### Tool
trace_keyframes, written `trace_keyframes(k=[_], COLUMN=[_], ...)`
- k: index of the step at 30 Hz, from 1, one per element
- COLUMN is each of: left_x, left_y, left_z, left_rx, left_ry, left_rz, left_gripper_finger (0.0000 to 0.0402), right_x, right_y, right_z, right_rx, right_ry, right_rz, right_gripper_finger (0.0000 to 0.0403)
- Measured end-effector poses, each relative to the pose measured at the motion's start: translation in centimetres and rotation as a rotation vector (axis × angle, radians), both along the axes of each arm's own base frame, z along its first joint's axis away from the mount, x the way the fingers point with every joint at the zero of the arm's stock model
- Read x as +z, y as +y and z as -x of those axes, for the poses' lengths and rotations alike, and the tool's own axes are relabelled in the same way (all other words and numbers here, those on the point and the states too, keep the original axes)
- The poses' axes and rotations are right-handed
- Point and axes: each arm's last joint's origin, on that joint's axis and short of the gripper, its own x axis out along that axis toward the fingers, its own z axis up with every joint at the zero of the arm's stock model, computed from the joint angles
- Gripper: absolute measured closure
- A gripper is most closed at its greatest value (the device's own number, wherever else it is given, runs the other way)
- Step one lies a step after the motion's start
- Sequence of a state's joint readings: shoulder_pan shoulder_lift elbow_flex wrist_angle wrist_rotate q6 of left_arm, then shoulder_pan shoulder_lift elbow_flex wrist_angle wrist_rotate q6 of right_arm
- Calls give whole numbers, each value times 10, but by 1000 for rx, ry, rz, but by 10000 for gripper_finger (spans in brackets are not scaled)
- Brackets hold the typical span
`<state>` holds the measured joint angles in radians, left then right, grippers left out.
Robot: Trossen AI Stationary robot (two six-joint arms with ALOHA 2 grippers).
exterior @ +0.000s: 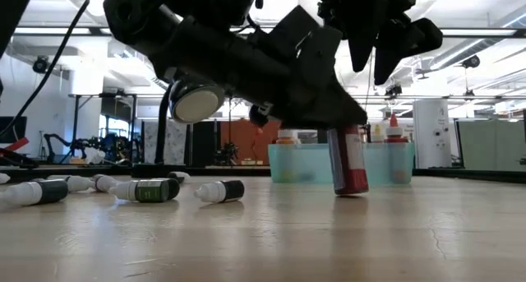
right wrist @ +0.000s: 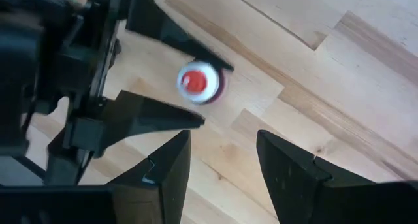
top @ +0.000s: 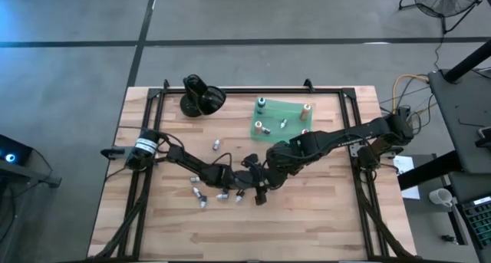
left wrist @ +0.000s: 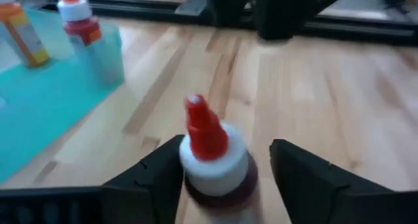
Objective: Pick & Place food coloring
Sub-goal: Put the large red food coloring bottle into the green bin
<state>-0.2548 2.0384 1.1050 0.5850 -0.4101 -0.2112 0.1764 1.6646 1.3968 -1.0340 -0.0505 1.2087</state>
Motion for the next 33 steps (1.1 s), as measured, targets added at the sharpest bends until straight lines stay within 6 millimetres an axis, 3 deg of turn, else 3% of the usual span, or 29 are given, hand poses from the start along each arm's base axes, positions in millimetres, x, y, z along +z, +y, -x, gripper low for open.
trace_keyframes(k=[7,21,27,33], left_x=[-2,-7,-2,-7], left_y=[-3,-12,-19,-27], left_z=[1,9,23,44], left_rx=[-10,-15,20,33], left_ry=[8,114,149,180], left_rz=[-2,-35,-52,38], left_gripper_finger=[167,165,165,165], right_x=[0,0,-5,-8], right_y=[0,3,14,17], right_z=[0,1,4,5], right_rx=[4,67,322,628], right_ry=[-2,2,-4,-28], right_rz=[1,-2,92,174], right_gripper_finger=[234,234,234,234])
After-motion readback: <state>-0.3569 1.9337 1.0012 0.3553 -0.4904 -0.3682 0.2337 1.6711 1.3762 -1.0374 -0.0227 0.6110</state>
